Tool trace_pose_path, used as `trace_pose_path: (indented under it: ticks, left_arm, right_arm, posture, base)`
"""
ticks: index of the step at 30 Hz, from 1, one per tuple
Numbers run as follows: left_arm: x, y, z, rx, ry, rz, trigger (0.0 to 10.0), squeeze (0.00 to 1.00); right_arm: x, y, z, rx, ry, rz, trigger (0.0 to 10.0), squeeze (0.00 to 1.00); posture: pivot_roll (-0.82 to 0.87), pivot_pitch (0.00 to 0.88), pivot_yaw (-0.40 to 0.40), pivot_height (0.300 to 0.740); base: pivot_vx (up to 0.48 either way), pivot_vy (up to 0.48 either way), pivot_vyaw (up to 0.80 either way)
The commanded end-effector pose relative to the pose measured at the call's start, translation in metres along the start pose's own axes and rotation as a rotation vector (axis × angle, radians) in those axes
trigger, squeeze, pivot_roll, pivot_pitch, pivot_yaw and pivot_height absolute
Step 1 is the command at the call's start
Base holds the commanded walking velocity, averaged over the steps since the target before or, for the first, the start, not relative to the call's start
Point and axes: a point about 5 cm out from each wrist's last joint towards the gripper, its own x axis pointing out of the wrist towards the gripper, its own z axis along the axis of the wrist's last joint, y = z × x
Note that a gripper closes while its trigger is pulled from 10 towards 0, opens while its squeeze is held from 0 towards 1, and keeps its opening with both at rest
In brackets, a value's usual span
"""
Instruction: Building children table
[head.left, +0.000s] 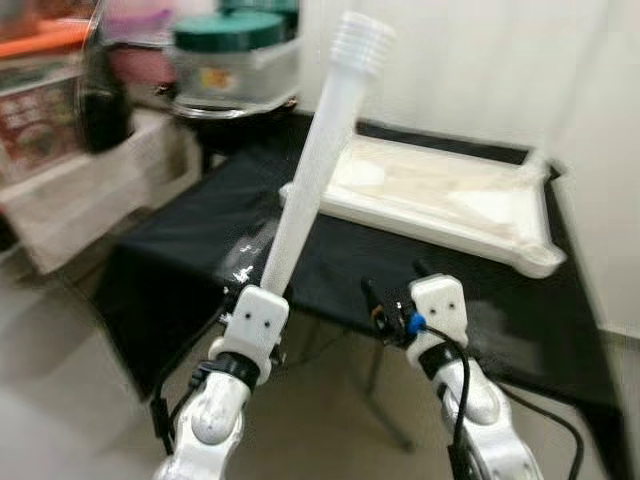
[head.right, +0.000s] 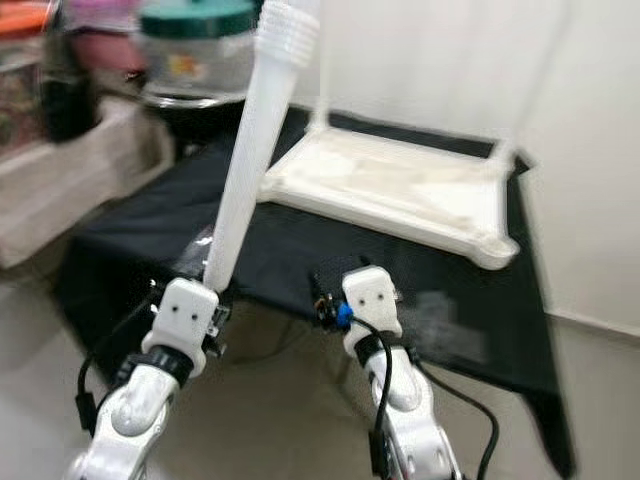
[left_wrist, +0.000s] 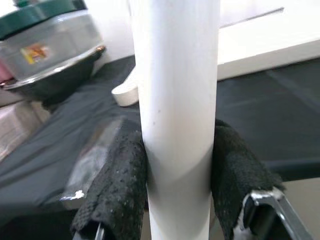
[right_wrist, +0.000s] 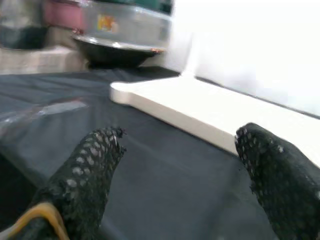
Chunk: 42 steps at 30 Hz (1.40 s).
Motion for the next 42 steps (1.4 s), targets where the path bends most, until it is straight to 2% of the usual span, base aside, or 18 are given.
trace_pose_path:
  ticks: [1, 9, 11, 12, 14, 15, 17, 19, 20, 22, 24, 26, 28, 29, 32, 34, 38, 42]
  left_arm:
    - [0.003, 0.003, 0.003, -0.01, -0.01, 0.022, 10.0, 0.0]
    - [0.007, 0.011, 0.007, 0.003, -0.022, 0.039, 10.0, 0.0]
    - [0.011, 0.018, 0.008, 0.036, -0.029, 0.033, 10.0, 0.0]
    - [0.011, 0.018, 0.008, 0.036, -0.029, 0.033, 10.0, 0.0]
    - [0.019, 0.03, 0.006, 0.18, -0.033, -0.025, 10.0, 0.0]
    - [0.019, 0.03, 0.006, 0.18, -0.033, -0.025, 10.0, 0.0]
    - [0.029, 0.046, 0.005, 0.351, -0.045, -0.076, 10.0, 0.0]
    - [0.029, 0.046, 0.005, 0.351, -0.045, -0.076, 10.0, 0.0]
    - [0.033, 0.054, 0.005, 0.424, -0.052, -0.09, 10.0, 0.0]
    - [0.033, 0.054, 0.005, 0.424, -0.052, -0.09, 10.0, 0.0]
    - [0.05, 0.075, 0.009, 0.588, -0.067, -0.104, 10.0, 0.0]
    - [0.056, 0.082, 0.012, 0.635, -0.07, -0.104, 10.0, 0.0]
    - [0.067, 0.092, 0.011, 0.711, -0.032, -0.112, 10.0, 0.0]
    - [0.067, 0.092, 0.011, 0.711, -0.032, -0.112, 10.0, 0.0]
    - [0.083, 0.105, 0.006, 0.887, 0.044, -0.092, 10.0, 0.0]
    - [0.089, 0.109, 0.004, 0.965, 0.067, -0.105, 10.0, 0.0]
    - [0.095, 0.112, 0.007, 1.038, 0.058, -0.104, 10.0, 0.0]
    - [0.103, 0.104, 0.008, 1.097, 0.044, -0.158, 10.0, 0.0]
  right_arm:
    - [0.002, -0.005, 0.001, -0.023, -0.005, -0.004, 10.0, 0.0]
    - [0.007, -0.006, 0.008, -0.048, -0.026, 0.008, 10.0, 0.0]
    - [0.009, -0.008, 0.01, -0.136, -0.029, 0.03, 10.0, 0.0]
    - [0.009, -0.008, 0.01, -0.136, -0.029, 0.03, 10.0, 0.0]
    - [0.016, -0.013, 0.009, -0.405, -0.009, 0.062, 10.0, 0.0]
    - [0.016, -0.013, 0.009, -0.405, -0.009, 0.062, 10.0, 0.0]
    - [0.026, -0.022, 0.011, -0.664, -0.001, 0.058, 10.0, 0.0]
    - [0.026, -0.022, 0.011, -0.664, -0.001, 0.058, 10.0, 0.0]
    - [0.03, -0.026, 0.015, -0.748, -0.016, 0.047, 10.0, 0.0]
    - [0.03, -0.026, 0.015, -0.748, -0.016, 0.047, 10.0, 0.0]
    - [0.043, -0.032, 0.038, -0.878, -0.102, 0.03, 10.0, 0.0]
    - [0.048, -0.033, 0.046, -0.919, -0.131, 0.026, 10.0, 0.0]
    - [0.052, -0.027, 0.059, -0.998, -0.201, 0.047, 10.0, 0.0]
    - [0.052, -0.027, 0.059, -0.998, -0.201, 0.047, 10.0, 0.0]
    - [0.053, -0.007, 0.063, -1.127, -0.277, 0.136, 10.0, 0.0]
    - [0.052, 0.0, 0.06, -1.174, -0.285, 0.172, 10.0, 0.0]
    - [0.052, 0.006, 0.057, -1.22, -0.291, 0.197, 10.0, 0.0]
    - [0.063, 0.009, 0.061, -1.285, -0.289, 0.192, 10.0, 0.0]
  posture:
    - [0.06, 0.019, -0.027, 0.74]
    - [0.06, 0.024, -0.028, 0.74]
    - [0.06, 0.021, -0.033, 0.74]
    - [0.06, 0.021, -0.033, 0.74]
    - [0.06, 0.023, -0.031, 0.74]
    - [0.06, 0.023, -0.031, 0.74]
    - [0.06, 0.02, -0.031, 0.74]
    - [0.06, 0.02, -0.031, 0.74]
    - [0.06, 0.02, -0.031, 0.74]
    - [0.06, 0.02, -0.031, 0.74]
    - [0.06, 0.018, -0.034, 0.74]
    - [0.06, 0.018, -0.034, 0.74]
    - [0.06, 0.022, -0.024, 0.74]
    - [0.06, 0.022, -0.024, 0.74]
    - [0.06, 0.024, -0.026, 0.74]
    - [0.05, 0.025, -0.024, 0.74]
    - [0.05, 0.026, -0.023, 0.74]
    - [0.06, 0.03, -0.02, 0.74]
  base:
    - [0.0, 0.0, -0.8]
    - [0.0, 0.0, 0.0]
    - [0.0, 0.0, 0.0]
    - [0.0, 0.0, 0.0]
    - [0.0, 0.0, 0.0]
    - [0.0, 0.0, 0.0]
    - [0.0, 0.0, 0.0]
    - [0.0, 0.0, 0.0]
    - [0.0, 0.0, 0.0]
    - [0.0, 0.0, 0.0]
    - [0.0, 0.0, 0.0]
    - [0.0, 0.0, 0.0]
    - [0.0, 0.0, 0.0]
    - [0.0, 0.0, 0.0]
    - [0.0, 0.0, 0.0]
    - [0.0, 0.0, 0.0]
    - [0.0, 0.0, 0.0]
    - [0.0, 0.0, 0.0]
